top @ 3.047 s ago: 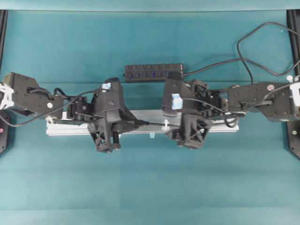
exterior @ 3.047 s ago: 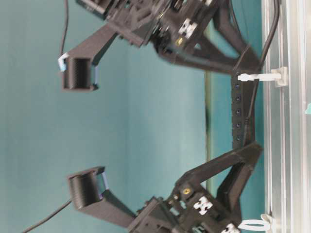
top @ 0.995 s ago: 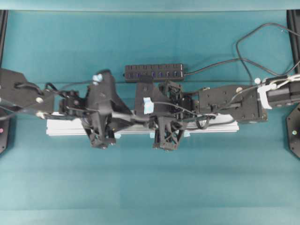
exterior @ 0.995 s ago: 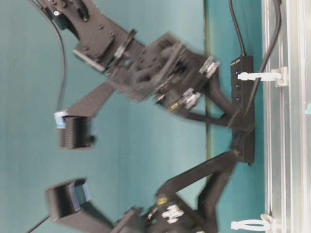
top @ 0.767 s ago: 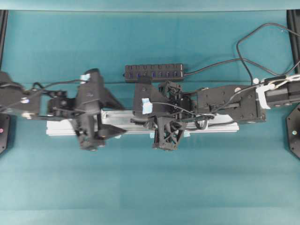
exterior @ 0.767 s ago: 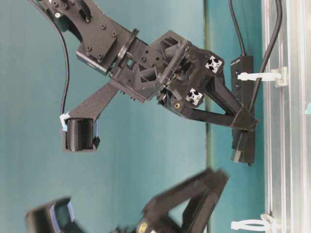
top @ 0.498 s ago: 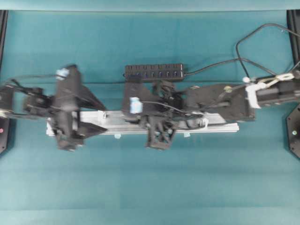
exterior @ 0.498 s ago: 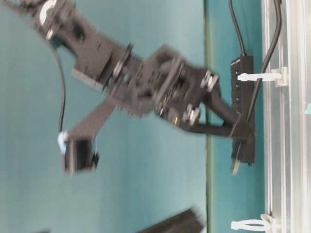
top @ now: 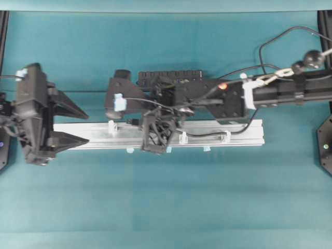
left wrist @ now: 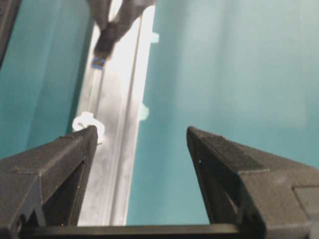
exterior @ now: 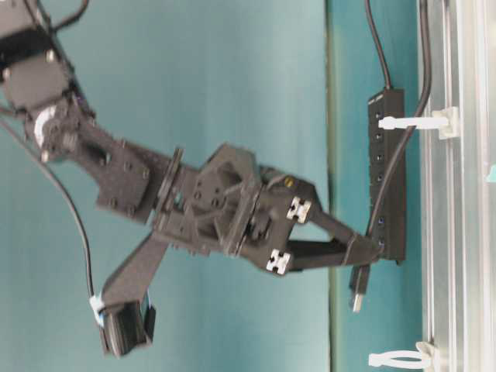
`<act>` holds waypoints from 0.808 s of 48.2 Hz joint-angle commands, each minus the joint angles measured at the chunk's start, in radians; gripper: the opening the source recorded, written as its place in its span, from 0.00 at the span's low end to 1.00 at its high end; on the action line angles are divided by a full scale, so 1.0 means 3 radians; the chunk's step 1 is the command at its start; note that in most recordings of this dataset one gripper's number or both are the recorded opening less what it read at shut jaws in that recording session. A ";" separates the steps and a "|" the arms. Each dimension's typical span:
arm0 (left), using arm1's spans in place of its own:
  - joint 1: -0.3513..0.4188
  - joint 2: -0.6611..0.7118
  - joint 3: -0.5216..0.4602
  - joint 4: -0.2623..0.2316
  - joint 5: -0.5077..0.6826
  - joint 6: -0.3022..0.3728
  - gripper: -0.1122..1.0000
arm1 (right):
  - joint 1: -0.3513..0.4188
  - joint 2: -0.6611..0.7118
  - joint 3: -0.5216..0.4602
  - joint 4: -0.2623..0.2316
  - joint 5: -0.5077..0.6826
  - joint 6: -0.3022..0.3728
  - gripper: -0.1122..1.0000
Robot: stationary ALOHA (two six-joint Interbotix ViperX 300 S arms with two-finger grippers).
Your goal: Pass the USB cable through three rings with both arms.
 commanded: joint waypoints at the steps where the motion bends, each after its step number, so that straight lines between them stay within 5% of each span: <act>1: 0.0005 -0.0066 -0.0020 0.0010 -0.0005 0.0000 0.81 | -0.0010 0.0026 -0.0133 -0.0010 0.0092 -0.0133 0.05; 8: 0.0005 -0.0118 -0.0005 0.0005 0.0077 -0.0015 0.81 | -0.0010 0.0138 -0.0256 -0.0005 0.0256 -0.0286 0.05; 39: 0.0031 -0.0148 0.0000 0.0005 0.0097 -0.0107 0.80 | -0.0015 0.0419 -0.0619 0.0051 0.0573 -0.0312 0.05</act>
